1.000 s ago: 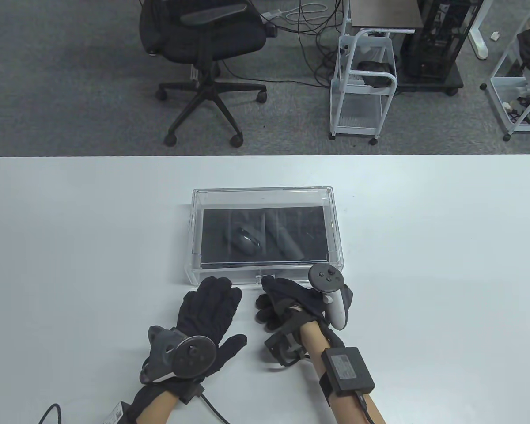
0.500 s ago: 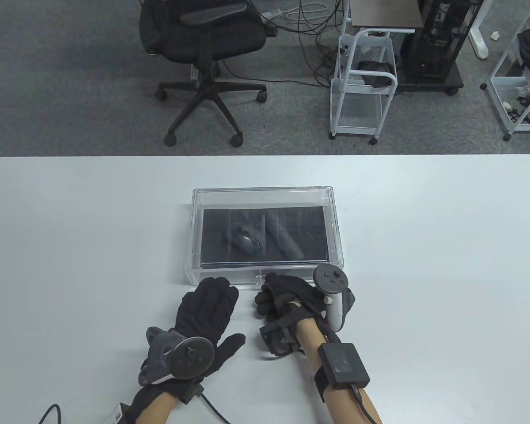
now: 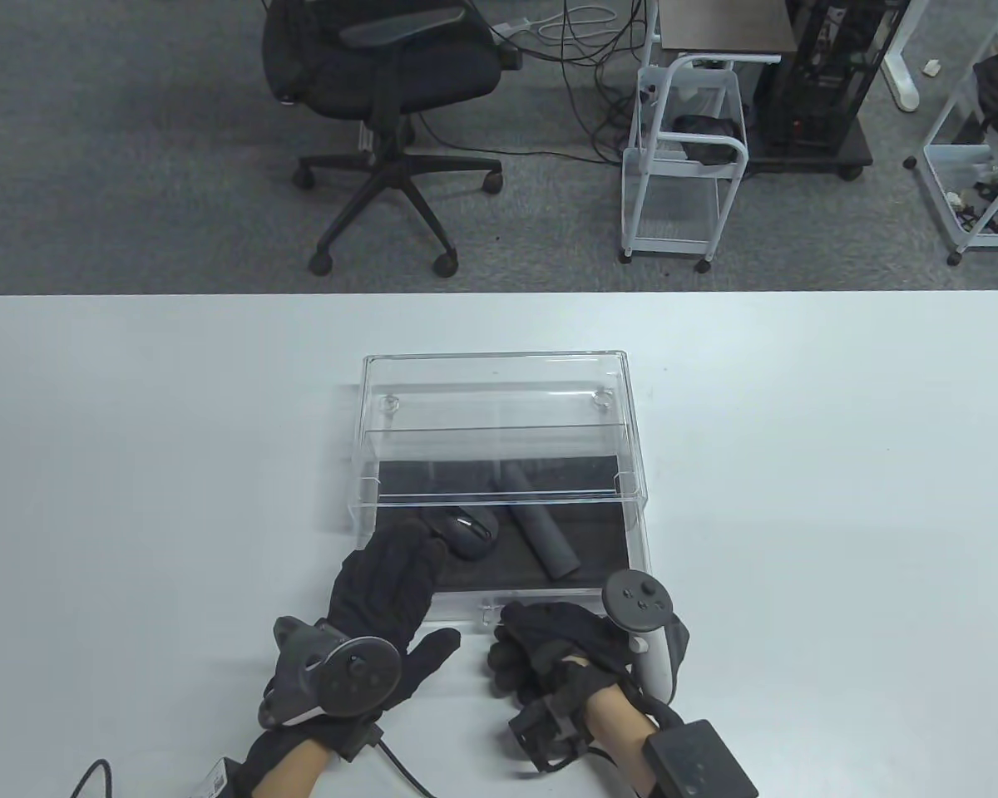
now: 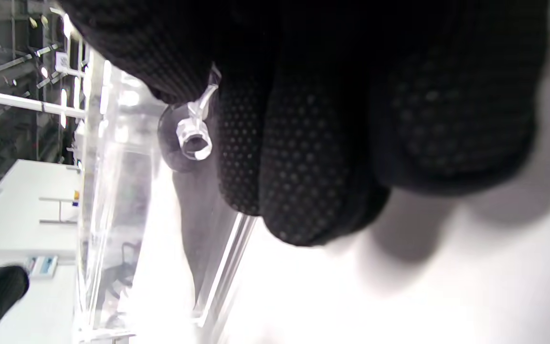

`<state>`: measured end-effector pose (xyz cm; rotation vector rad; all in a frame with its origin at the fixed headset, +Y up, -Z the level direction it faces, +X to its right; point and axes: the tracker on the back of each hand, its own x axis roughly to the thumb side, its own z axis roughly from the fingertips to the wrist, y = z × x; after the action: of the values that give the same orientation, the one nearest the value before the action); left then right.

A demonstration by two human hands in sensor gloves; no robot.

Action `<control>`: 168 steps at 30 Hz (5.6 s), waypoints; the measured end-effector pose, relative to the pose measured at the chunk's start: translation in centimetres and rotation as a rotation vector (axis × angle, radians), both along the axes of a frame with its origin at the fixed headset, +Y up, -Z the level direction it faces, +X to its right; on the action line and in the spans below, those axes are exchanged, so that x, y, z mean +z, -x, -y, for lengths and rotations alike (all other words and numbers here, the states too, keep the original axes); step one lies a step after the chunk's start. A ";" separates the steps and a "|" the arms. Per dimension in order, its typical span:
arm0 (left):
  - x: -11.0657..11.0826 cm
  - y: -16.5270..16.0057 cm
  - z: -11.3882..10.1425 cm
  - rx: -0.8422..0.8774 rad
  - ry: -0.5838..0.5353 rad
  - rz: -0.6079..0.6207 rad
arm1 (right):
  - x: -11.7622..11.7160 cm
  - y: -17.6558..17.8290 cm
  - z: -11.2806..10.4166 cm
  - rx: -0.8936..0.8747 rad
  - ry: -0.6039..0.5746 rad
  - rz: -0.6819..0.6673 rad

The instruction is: Pull drawer to retrieve items

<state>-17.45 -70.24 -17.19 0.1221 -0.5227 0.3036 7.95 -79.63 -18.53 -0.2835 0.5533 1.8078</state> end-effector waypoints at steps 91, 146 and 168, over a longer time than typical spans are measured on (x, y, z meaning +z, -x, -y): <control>-0.4 -0.1 0.3 0.016 0.010 0.018 | -6.4 -17.7 -9.2 1.255 -0.086 -0.150; -7.3 -7.9 1.2 -0.866 0.276 0.092 | 3.3 -0.8 -10.3 0.851 -0.892 -0.262; -9.0 -9.8 4.1 -1.096 0.301 -0.004 | 2.9 -0.8 -9.5 0.805 -0.863 -0.253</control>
<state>-7.63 -74.38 -26.19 -0.4534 -0.4673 -0.6893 8.76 -70.10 -15.59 0.3823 -0.2681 2.6913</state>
